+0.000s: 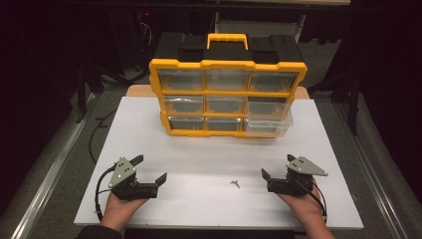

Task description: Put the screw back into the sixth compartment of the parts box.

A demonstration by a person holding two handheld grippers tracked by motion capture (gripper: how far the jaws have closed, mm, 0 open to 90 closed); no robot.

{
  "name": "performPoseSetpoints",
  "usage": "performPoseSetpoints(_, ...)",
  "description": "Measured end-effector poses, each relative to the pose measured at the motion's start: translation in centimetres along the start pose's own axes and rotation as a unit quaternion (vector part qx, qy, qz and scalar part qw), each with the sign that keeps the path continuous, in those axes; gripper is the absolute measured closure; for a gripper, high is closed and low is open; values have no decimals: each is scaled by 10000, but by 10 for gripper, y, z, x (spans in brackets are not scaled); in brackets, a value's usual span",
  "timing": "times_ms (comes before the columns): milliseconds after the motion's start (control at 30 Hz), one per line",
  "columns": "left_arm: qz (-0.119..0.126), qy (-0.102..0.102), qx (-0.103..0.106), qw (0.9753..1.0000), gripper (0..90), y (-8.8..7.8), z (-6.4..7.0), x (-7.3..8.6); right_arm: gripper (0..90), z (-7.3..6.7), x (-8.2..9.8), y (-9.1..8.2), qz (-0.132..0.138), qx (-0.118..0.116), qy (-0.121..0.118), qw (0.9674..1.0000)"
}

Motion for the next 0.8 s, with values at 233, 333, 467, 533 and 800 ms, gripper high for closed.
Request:
performPoseSetpoints(233, 61, 10, 76, 10000, 0, -1, 4, -3, 49, 3, 5, 0, -225, 82, 47, 9997)
performPoseSetpoints(333, 98, -62, 71, 9999, 0, -2, 4, -4, 58, 5, 10, 2, -394, 102, 77, 9991)
performPoseSetpoints(467, 176, -146, 75, 9997, 0, -3, 2, -7, 58, 6, 17, 3, -653, 106, 75, 9978)
performPoseSetpoints(533, 193, -151, 100, 9996, 1, -2, 3, -7, 59, 6, 20, 2, -809, 117, 136, 9966)
performPoseSetpoints(800, 90, -125, 165, 9997, 1, -3, 5, -6, 75, 7, 29, 1, -1262, 81, 162, 9918)
Point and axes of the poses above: each handheld gripper's, and its own axes: y roughly forward along the jaws, x roughly out of its underside, z roughly to its right, the point moved 9 cm from there along y, roughly forward along the jaws, and after that the axes turned 13 degrees about z, right-handed, at the moved point
